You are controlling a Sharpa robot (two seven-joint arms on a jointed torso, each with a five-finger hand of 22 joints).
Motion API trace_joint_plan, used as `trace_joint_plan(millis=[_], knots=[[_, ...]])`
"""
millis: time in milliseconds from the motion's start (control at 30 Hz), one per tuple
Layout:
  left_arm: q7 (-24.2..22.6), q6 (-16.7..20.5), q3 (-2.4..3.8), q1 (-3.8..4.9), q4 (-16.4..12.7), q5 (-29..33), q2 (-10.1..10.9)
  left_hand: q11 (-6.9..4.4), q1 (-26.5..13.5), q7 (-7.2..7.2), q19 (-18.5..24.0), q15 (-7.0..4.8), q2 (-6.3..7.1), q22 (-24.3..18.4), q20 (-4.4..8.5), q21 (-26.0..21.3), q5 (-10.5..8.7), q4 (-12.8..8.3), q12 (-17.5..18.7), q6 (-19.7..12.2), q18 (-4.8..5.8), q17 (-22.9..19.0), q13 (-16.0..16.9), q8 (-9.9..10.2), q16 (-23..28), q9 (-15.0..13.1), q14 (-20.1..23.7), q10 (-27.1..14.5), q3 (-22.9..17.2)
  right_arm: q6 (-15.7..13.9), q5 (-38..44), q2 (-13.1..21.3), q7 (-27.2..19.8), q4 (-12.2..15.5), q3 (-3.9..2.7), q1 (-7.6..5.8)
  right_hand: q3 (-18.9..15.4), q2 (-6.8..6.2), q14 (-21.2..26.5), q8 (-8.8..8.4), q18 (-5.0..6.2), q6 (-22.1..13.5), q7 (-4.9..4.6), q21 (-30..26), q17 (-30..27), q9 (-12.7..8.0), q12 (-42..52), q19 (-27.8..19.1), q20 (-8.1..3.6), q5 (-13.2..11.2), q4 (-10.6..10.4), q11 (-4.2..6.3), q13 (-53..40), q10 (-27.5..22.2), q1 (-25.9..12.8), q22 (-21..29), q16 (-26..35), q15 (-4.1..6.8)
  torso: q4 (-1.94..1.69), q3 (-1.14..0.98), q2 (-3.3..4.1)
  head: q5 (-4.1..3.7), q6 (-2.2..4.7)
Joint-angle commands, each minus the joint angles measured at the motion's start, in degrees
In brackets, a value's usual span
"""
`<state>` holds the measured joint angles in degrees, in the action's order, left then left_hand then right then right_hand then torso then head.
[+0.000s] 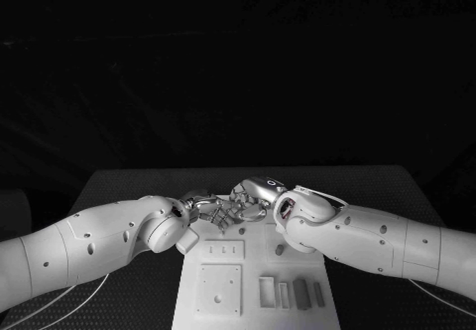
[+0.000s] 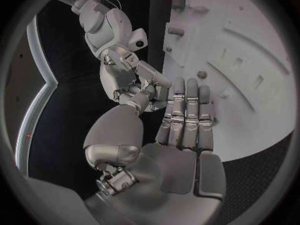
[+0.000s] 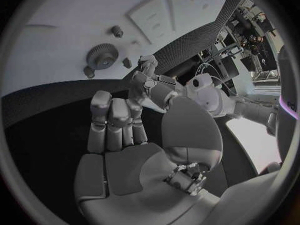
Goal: Assemble the parts on the task board
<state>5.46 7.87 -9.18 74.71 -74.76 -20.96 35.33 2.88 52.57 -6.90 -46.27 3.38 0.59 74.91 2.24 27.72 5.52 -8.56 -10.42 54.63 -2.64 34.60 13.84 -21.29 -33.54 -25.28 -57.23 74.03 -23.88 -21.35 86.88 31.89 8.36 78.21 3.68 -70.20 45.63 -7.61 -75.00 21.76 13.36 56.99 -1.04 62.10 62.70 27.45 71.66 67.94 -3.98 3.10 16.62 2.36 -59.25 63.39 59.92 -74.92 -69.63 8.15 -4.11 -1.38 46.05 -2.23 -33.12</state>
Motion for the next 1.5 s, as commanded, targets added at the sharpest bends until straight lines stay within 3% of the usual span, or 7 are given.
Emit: trace_joint_plan(millis=[33, 233, 400, 467, 533, 1267, 1500], knots=[[-1.11, -0.72, 0.19, 0.16, -0.46, 0.11, -0.66, 0.01, 0.37, 0.08, 0.13, -0.11, -1.29, 1.02, 0.14, 0.34, 2.01, -1.36, -0.17, 0.63, -0.77, -0.12, 0.16, 0.23, -0.45, -0.07, 0.03, 0.61, -0.2, 1.42, 0.26, -0.54, -0.77, 0.22, 0.07, 0.12, 0.44, 0.44, -0.44, 0.19, 1.64, 5.26, -2.97, 0.2, -0.06, 0.0, 0.07, 0.22, -0.25, -0.15, -0.06, -0.07, -0.08, 0.29, -0.3, -0.48, 0.03, 0.12, -0.03, -0.02, -0.01, 0.07, 0.01], [-1.16, -0.25, 0.19, 0.16, -0.51, 0.01, -0.55, -0.36, 1.54, 0.39, 0.02, -0.23, -3.95, 1.05, 0.24, 0.59, 5.48, -4.91, -0.37, 1.69, -0.57, -0.28, 0.53, 0.27, -0.82, -0.15, -0.21, 1.4, -1.16, 1.68, 0.27, -0.48, -0.65, -0.08, 0.07, 0.12, 0.48, 0.44, -0.45, 0.18, 1.64, 5.26, -2.97, 0.2, -0.06, -0.01, 0.06, 0.23, -0.25, -0.14, -0.06, -0.07, -0.09, 0.3, -0.31, -0.47, 0.04, 0.12, -0.04, -0.03, 0.0, 0.01, -0.1], [-1.14, -0.33, 0.19, 0.16, -0.55, -0.01, -0.28, -0.59, 1.73, 0.65, -0.06, -0.39, -5.06, 1.03, 0.36, 0.71, 5.67, -6.27, -0.53, 2.37, -0.42, -0.31, 0.75, 0.21, -1.1, -0.26, -0.51, 1.93, -1.78, 1.68, 0.4, -0.33, -0.43, -0.47, 0.07, 0.12, 0.5, 0.43, -0.45, 0.17, 1.64, 5.26, -2.97, 0.2, -0.07, -0.02, 0.05, 0.24, -0.25, -0.13, -0.06, -0.07, -0.09, 0.31, -0.32, -0.47, 0.05, 0.12, -0.02, -0.04, 0.0, -0.06, -0.14], [-1.14, -0.37, 0.19, 0.15, -0.55, -0.03, -0.17, -0.67, 1.7, 0.73, -0.15, -0.48, -5.1, 0.99, 0.47, 0.76, 4.59, -6.65, -0.55, 2.69, -0.29, -0.36, 0.87, 0.29, -1.28, -0.29, -0.66, 2.17, -2.53, 1.73, 0.4, -0.2, -0.45, -0.54, 0.07, 0.12, 0.51, 0.43, -0.46, 0.16, 1.64, 5.27, -2.97, 0.2, -0.07, -0.02, 0.05, 0.25, -0.25, -0.13, -0.06, -0.07, -0.09, 0.31, -0.33, -0.47, 0.05, 0.12, -0.03, -0.03, -0.01, -0.09, -0.15], [-1.12, -0.4, 0.19, 0.15, -0.55, -0.08, 0.0, -0.76, 2.17, 0.85, -0.36, -0.61, -3.81, 0.88, 0.64, 0.77, 0.58, -5.32, -0.49, 3.12, -0.13, -0.5, 1.03, 0.53, -1.51, -0.3, -0.87, 2.44, -6.0, 1.8, 0.39, -0.11, -0.45, -0.55, 0.07, 0.12, 0.52, 0.43, -0.46, 0.16, 1.64, 5.27, -2.97, 0.2, -0.07, -0.02, 0.05, 0.25, -0.25, -0.13, -0.06, -0.07, -0.09, 0.32, -0.33, -0.47, 0.05, 0.12, -0.05, 0.0, -0.01, -0.15, -0.24], [-0.11, -0.16, 0.19, 0.14, -0.56, -1.94, 0.18, -1.54, 0.89, 1.59, -0.76, -1.38, -4.62, 1.19, 1.33, 1.68, -0.5, -4.28, -1.55, 5.16, 0.23, -0.04, 2.03, -0.11, -3.41, -1.43, -2.08, 4.24, -7.95, 1.41, -2.22, 0.19, -1.19, -0.56, 0.07, 0.12, 0.7, 0.12, -0.47, -0.02, 1.64, 5.14, -3.03, 0.17, -0.13, -0.13, -0.12, 0.3, -0.25, -0.09, -0.08, -0.11, -0.08, 0.3, -0.5, -0.42, 0.14, 0.11, -0.05, -0.02, 0.0, -0.16, -0.39], [-0.12, 0.87, 0.19, 0.13, -0.39, -2.24, 0.28, -1.86, 0.29, 1.94, -0.46, -1.75, -5.25, 1.21, 1.65, 2.08, 1.31, -5.05, -2.35, 5.79, 0.61, 0.25, 2.66, -0.47, -4.54, -2.55, -2.34, 4.69, -8.19, 0.58, -5.99, 0.57, -3.4, -1.06, 0.07, 0.11, -2.52, -4.26, 0.03, -4.02, 1.64, -1.55, -5.02, -0.22, -0.31, -1.9, -2.06, 0.05, -0.29, 2.91, -0.28, -1.96, 0.74, -1.65, -3.66, -0.24, 0.79, -1.43, 0.0, -0.04, -0.06, -0.11, -0.51]])
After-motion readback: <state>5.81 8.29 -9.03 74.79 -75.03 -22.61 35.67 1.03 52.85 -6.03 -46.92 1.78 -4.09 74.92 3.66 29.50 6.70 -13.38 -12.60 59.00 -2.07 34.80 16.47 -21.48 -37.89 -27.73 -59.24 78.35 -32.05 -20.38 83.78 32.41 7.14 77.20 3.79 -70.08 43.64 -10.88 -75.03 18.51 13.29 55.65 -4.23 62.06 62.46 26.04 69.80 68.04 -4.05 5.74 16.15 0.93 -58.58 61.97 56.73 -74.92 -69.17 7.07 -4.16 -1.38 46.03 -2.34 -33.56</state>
